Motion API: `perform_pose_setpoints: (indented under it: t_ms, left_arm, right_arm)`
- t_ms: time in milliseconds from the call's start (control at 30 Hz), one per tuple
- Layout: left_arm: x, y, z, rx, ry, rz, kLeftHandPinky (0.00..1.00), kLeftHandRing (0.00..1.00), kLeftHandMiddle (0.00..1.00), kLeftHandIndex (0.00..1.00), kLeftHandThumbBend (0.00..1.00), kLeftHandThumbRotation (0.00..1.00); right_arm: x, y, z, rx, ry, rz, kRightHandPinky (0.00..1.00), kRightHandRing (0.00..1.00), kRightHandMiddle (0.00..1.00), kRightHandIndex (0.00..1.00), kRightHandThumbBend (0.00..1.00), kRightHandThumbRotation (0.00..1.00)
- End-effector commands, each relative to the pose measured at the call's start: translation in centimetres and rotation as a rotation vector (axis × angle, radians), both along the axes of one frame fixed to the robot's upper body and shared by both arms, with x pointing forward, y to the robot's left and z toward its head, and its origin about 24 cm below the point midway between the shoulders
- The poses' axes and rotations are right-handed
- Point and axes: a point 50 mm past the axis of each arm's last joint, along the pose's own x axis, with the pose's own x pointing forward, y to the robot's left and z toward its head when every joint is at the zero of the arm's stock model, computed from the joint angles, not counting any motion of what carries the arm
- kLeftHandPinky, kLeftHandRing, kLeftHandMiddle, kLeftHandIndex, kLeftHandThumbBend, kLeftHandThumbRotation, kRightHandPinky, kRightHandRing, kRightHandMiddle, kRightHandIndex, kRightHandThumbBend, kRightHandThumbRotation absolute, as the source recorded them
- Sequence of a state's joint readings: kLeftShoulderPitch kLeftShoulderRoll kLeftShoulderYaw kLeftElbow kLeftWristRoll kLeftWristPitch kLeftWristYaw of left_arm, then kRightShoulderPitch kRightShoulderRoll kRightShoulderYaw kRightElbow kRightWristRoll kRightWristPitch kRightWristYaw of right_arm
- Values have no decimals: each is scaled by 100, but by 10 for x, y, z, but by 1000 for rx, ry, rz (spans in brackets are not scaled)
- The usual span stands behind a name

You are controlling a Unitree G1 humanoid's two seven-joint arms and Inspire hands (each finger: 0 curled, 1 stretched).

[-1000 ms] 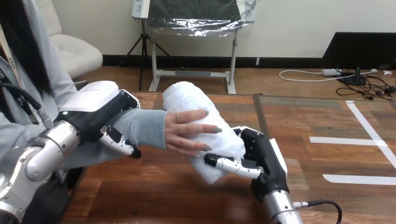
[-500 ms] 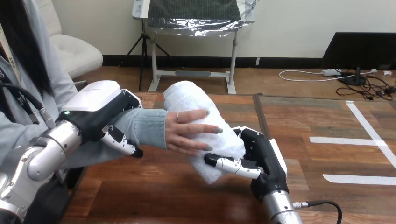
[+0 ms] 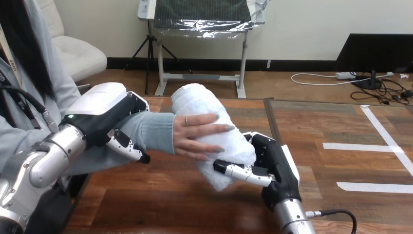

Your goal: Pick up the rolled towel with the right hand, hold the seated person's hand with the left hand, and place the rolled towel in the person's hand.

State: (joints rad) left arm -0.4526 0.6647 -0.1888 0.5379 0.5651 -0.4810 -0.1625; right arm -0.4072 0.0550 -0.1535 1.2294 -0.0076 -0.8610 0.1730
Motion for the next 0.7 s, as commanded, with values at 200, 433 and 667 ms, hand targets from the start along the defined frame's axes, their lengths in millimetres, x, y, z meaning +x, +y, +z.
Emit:
perform_pose_setpoints:
  t_ms: [200,433,667]
  left_arm:
    - [14,-27,58,-47,-245,-121,45,48,51,52,95,3]
    - [14,-24,55,-32,-237,-107,56,60,63,64,99,13]
    - [12,-20,51,-25,-222,-95,61,69,74,76,100,27]
  right_arm:
    - [14,23,16,-90,-54,138,47,55,61,58,84,0]
    - [18,20,16,-184,-46,169,72,77,78,77,90,7]
    - [21,18,16,-237,-30,187,91,93,90,92,98,23]
